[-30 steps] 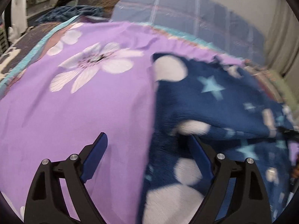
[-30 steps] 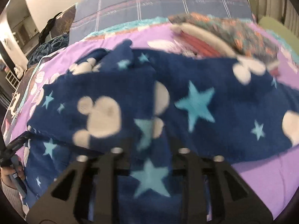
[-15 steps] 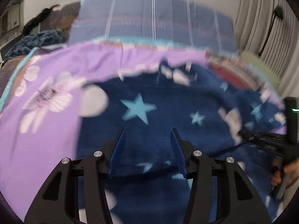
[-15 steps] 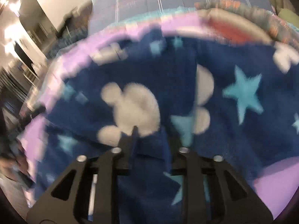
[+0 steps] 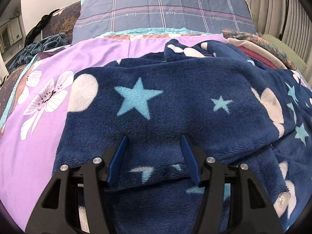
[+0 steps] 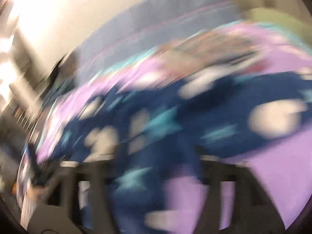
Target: Fold small clothes
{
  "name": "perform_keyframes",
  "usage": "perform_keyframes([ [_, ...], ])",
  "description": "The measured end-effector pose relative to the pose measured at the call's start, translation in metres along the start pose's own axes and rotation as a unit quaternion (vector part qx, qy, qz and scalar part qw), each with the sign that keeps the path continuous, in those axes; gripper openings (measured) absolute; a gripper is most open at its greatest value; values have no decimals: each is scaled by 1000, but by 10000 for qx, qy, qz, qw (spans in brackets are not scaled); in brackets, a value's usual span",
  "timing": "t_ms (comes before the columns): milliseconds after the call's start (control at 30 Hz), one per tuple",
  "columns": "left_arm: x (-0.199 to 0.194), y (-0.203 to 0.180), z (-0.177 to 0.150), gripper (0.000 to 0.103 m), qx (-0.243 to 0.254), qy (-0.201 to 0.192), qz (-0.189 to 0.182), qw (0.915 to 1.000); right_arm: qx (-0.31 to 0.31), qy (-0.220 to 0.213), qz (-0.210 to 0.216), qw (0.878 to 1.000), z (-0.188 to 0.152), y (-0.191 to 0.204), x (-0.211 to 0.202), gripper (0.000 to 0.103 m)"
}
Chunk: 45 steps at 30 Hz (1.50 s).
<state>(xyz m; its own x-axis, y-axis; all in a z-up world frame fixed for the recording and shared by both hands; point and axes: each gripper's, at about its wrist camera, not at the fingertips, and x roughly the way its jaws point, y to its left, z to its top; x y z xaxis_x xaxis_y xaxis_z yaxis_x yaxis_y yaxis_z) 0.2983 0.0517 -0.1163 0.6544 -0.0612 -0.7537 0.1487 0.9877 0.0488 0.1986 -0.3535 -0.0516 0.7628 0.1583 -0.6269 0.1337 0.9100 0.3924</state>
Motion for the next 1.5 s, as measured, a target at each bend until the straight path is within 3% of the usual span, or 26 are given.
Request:
perform_keyframes([
  [67, -2, 1, -2, 59, 19, -13, 26, 10000, 847, -297, -568, 9943, 20, -68, -32, 73],
  [133, -3, 1, -3, 59, 35, -25, 52, 10000, 1908, -605, -871, 9759, 27, -132, -59, 62],
  [167, -3, 0, -3, 59, 43, -29, 65, 10000, 2667, -829, -1070, 9542, 25, -175, -78, 60],
  [233, -2, 0, -3, 59, 51, -31, 80, 10000, 3367, -958, -1131, 9299, 19, -221, -91, 60],
  [333, -2, -1, -3, 59, 51, -33, 85, 9999, 3511, -989, -728, 9282, 21, -250, -88, 63],
  [400, -2, -1, -3, 60, 50, -35, 80, 9999, 3285, -1010, -885, 9349, 32, -246, -82, 69],
  [467, -2, 0, -3, 60, 36, -40, 63, 10000, 3102, -985, -1150, 9386, 43, -241, -71, 66],
  [533, -2, 1, -3, 60, 17, -45, 42, 10000, 3110, -881, -1447, 9352, 51, -237, -60, 26],
  [567, -2, 1, -3, 60, 0, -49, 21, 10000, 3272, -761, -1362, 9320, 50, -234, -55, 19],
  [633, -2, 3, -4, 60, -20, -52, -7, 10000, 3461, -782, -647, 9327, 46, -215, -47, 13],
  [767, -2, 4, -4, 60, -34, -54, -27, 10000, 2004, -767, 346, 9761, 56, -97, -35, 12],
  [800, -2, 4, -4, 60, -38, -55, -32, 10000, 1698, -681, 616, 9812, 56, -68, -31, 12],
  [900, -3, 7, -4, 60, -85, -73, -100, 9999, 726, -232, 1480, 9860, 44, 28, -8, 12],
  [1000, -4, 10, -4, 61, -151, -90, -198, 9996, -62, 371, 2092, 9772, 16, 110, 26, 12],
  [1100, -4, 14, -4, 62, -205, -107, -293, 9993, -615, 1073, 2131, 9692, -22, 156, 62, 17],
  [1200, -4, 17, -4, 65, -257, -122, -410, 9988, -853, 1837, 1951, 9596, -62, 169, 94, 19],
  [1300, -3, 19, -4, 66, -301, -131, -506, 9982, -1109, 1717, 1790, 9624, -76, 163, 95, 21],
  [1433, -9, 20, -3, 67, -327, -211, -595, 9975, -1347, 1609, 1845, 9602, -79, 161, 76, 39],
  [1500, -20, 22, -1, 67, -499, -271, -1212, 9910, -1424, 1574, 1810, 9603, -81, 157, 75, 39],
])
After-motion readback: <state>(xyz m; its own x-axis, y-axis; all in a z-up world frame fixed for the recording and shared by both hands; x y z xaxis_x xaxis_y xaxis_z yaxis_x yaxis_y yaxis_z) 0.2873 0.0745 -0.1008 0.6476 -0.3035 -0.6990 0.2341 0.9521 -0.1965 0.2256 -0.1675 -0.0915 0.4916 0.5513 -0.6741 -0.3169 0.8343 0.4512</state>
